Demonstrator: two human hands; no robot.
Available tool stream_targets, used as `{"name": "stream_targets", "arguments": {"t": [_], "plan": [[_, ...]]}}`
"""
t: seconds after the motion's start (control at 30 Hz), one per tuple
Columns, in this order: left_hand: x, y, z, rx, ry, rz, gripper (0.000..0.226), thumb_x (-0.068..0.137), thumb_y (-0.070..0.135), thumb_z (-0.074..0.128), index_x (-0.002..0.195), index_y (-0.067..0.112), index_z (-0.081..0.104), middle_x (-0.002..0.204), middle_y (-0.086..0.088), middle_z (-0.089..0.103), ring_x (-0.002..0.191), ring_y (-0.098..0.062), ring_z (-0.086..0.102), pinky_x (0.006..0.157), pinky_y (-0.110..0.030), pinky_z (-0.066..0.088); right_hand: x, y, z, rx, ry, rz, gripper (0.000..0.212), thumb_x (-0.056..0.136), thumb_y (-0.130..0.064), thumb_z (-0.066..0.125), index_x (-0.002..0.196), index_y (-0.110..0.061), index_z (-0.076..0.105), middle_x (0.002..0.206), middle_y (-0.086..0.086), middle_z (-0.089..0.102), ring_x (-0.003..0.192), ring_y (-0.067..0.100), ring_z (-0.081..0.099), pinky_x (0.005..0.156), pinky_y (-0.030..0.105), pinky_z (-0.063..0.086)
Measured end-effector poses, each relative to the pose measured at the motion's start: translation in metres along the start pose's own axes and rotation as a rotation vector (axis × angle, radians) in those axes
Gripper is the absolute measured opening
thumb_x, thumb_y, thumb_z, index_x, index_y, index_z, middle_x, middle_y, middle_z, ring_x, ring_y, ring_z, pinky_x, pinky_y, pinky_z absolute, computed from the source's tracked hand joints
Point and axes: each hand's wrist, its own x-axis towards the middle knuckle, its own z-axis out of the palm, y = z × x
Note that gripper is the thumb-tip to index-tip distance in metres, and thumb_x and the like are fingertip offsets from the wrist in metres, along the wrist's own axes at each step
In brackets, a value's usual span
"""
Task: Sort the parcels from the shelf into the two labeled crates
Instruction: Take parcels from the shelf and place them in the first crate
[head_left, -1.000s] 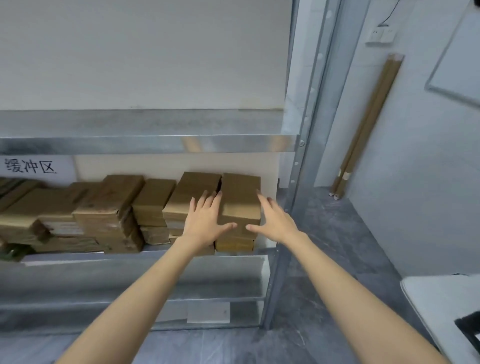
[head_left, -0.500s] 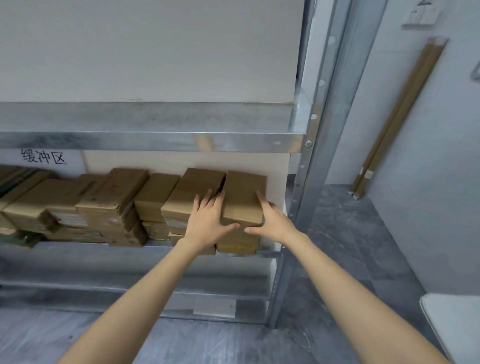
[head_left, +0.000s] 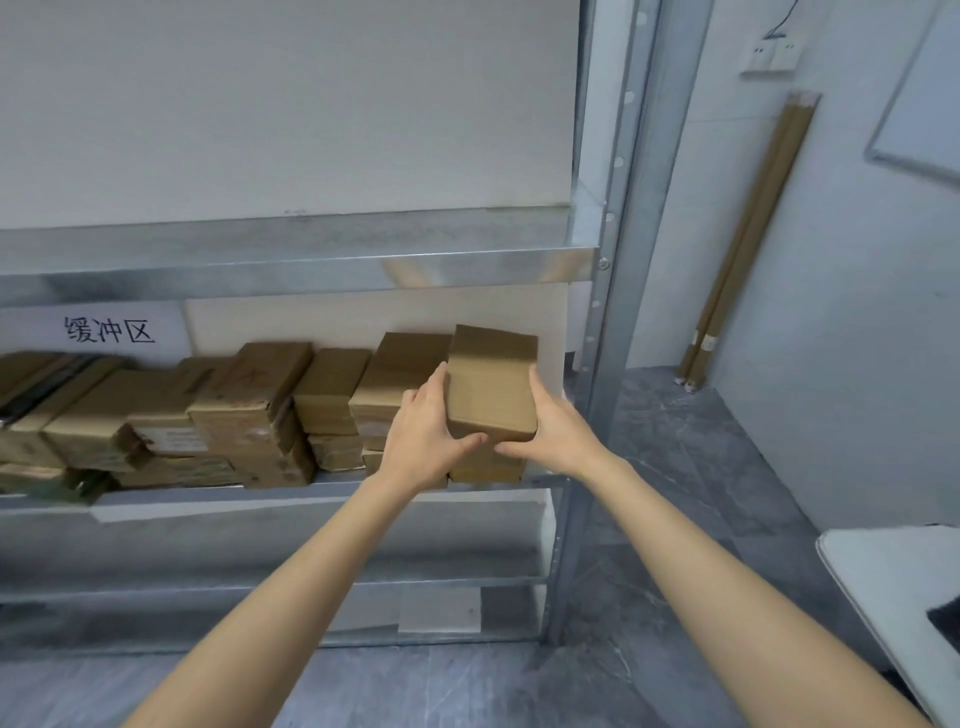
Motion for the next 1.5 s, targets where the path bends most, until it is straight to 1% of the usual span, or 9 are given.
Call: {"name": "stream_targets", "arguments": {"t": [0.33, 0.63, 0.77, 0.87, 1.07, 1.2, 1.3, 1.4, 1.5], "plan": [[-0.073, 0.029, -0.053, -0.381, -0.158, -0.014, 0.087, 0.09, 0.031, 0.056, 0.156, 0.022, 0.001, 0.16, -0.001, 0.019, 0.141, -0.022, 0.025, 0.109, -0.038, 0.027, -0.106, -0.043, 0.015, 0.222, 0.19, -0.014, 0.15, 0.063, -0.053, 0.086, 0.139, -0.037, -0.042, 0.162, 0.008, 0.017, 0.145, 0.032, 0.021, 0.117, 0.057, 0.025], [-0.132, 0.097, -0.064, -0.718, -0.336, -0.014, 0.094, 0.079, 0.081, 0.039, 0.153, 0.039, 0.0, 0.162, 0.006, 0.001, 0.146, -0.012, 0.014, 0.109, -0.032, 0.015, -0.216, -0.042, -0.015, 0.436, 0.481, 0.103, 0.144, 0.058, -0.07, 0.075, 0.145, -0.036, -0.034, 0.165, -0.002, -0.004, 0.149, 0.021, 0.008, 0.117, 0.043, 0.018], [-0.158, 0.14, -0.057, -0.764, -0.402, 0.122, 0.09, 0.067, 0.095, 0.018, 0.148, 0.055, 0.012, 0.16, 0.003, 0.012, 0.141, -0.005, 0.008, 0.113, -0.042, 0.009, -0.264, -0.025, -0.036, 0.454, 0.635, 0.188, 0.122, 0.065, -0.067, 0.074, 0.156, -0.018, 0.009, 0.154, 0.001, 0.018, 0.139, 0.017, 0.031, 0.119, 0.04, 0.025], [-0.165, 0.171, -0.044, -0.79, -0.458, 0.188, 0.088, 0.076, 0.086, 0.016, 0.15, 0.039, 0.028, 0.152, -0.004, 0.03, 0.136, -0.01, 0.024, 0.11, -0.037, 0.012, -0.3, -0.014, -0.055, 0.454, 0.704, 0.195, 0.094, 0.063, -0.074, 0.065, 0.139, -0.025, 0.038, 0.128, -0.005, 0.028, 0.117, 0.01, 0.043, 0.106, 0.025, 0.033], [-0.187, 0.243, -0.014, -0.856, -0.643, 0.326, 0.087, 0.076, 0.089, 0.019, 0.143, 0.036, 0.031, 0.138, 0.021, 0.041, 0.13, -0.007, 0.039, 0.106, -0.032, 0.026, -0.374, 0.022, -0.099, 0.475, 0.912, 0.236, 0.09, 0.074, -0.074, 0.059, 0.145, -0.026, 0.033, 0.129, -0.011, 0.033, 0.115, 0.001, 0.039, 0.1, 0.026, 0.03], [-0.198, 0.297, 0.018, -0.901, -0.696, 0.346, 0.088, 0.065, 0.092, 0.034, 0.128, 0.03, 0.032, 0.139, -0.009, 0.047, 0.128, -0.028, 0.046, 0.11, -0.048, 0.034, -0.426, 0.051, -0.124, 0.416, 1.021, 0.265, 0.067, 0.08, -0.056, 0.072, 0.133, -0.032, 0.038, 0.133, -0.01, 0.045, 0.118, 0.003, 0.046, 0.095, 0.019, 0.035], [-0.216, 0.339, 0.04, -0.923, -0.781, 0.386, 0.084, 0.058, 0.09, 0.045, 0.121, 0.036, 0.03, 0.121, 0.015, 0.052, 0.109, 0.0, 0.054, 0.093, -0.033, 0.036, -0.471, 0.074, -0.139, 0.386, 1.063, 0.296, 0.072, 0.077, -0.043, 0.081, 0.131, -0.033, 0.035, 0.132, -0.012, 0.047, 0.119, 0.003, 0.047, 0.089, 0.011, 0.034], [-0.237, 0.377, 0.065, -0.951, -0.846, 0.507, 0.083, 0.059, 0.083, 0.062, 0.12, 0.036, 0.031, 0.12, 0.008, 0.06, 0.099, 0.005, 0.063, 0.085, -0.022, 0.044, -0.513, 0.096, -0.156, 0.31, 1.1, 0.316, 0.086, 0.075, -0.029, 0.085, 0.14, -0.029, 0.03, 0.131, -0.016, 0.044, 0.119, 0.001, 0.045, 0.087, 0.002, 0.035], [-0.253, 0.414, 0.089, -0.963, -0.933, 0.6, 0.097, 0.067, 0.06, 0.075, 0.142, 0.034, 0.019, 0.133, 0.001, 0.056, 0.117, -0.012, 0.06, 0.099, -0.035, 0.048, -0.551, 0.115, -0.173, 0.228, 1.1, 0.351, 0.106, 0.073, -0.02, 0.086, 0.152, -0.034, 0.016, 0.149, -0.006, 0.036, 0.135, 0.009, 0.038, 0.11, 0.029, 0.039]]}}
